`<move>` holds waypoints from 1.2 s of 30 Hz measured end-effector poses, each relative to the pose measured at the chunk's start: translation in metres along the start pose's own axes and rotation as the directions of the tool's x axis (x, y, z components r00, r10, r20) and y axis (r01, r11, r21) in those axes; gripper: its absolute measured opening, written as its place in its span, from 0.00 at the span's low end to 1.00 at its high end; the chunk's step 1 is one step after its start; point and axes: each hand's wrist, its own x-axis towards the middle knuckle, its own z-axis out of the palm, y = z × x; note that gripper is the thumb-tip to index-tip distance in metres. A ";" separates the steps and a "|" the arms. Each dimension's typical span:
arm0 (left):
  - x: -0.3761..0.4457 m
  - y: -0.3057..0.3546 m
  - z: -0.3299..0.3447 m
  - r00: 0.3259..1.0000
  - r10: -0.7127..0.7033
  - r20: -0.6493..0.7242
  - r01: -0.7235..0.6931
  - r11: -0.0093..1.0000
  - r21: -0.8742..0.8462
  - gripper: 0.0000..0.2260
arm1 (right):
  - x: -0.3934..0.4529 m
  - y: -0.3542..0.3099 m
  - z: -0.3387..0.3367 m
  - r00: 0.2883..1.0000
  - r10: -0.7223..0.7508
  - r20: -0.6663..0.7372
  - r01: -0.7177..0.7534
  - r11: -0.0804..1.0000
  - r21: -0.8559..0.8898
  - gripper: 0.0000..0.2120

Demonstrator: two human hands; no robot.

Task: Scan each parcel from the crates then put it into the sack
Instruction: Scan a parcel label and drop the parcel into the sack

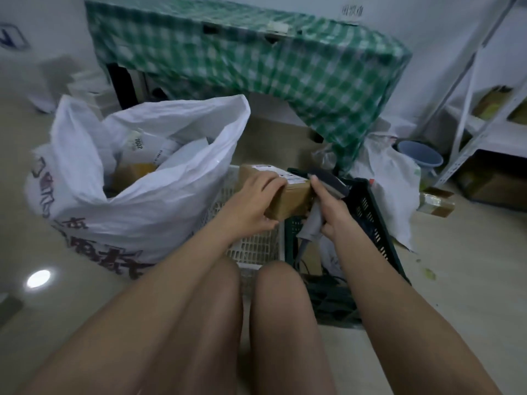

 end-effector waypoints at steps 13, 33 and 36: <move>-0.004 0.003 -0.024 0.844 -0.534 -0.056 0.433 0.738 -0.517 0.28 | -0.021 -0.026 0.000 0.975 -0.223 -0.009 0.223 0.975 -0.009 0.22; 0.026 -0.013 0.010 0.567 -0.589 0.576 0.514 -0.294 -0.806 0.25 | 0.010 -0.010 -0.008 0.953 -0.301 -0.047 0.303 0.951 0.061 0.22; 0.023 -0.013 0.012 0.558 -0.581 0.593 0.655 -0.130 -0.744 0.33 | 0.014 -0.013 -0.014 0.947 -0.312 -0.076 0.315 0.948 0.036 0.25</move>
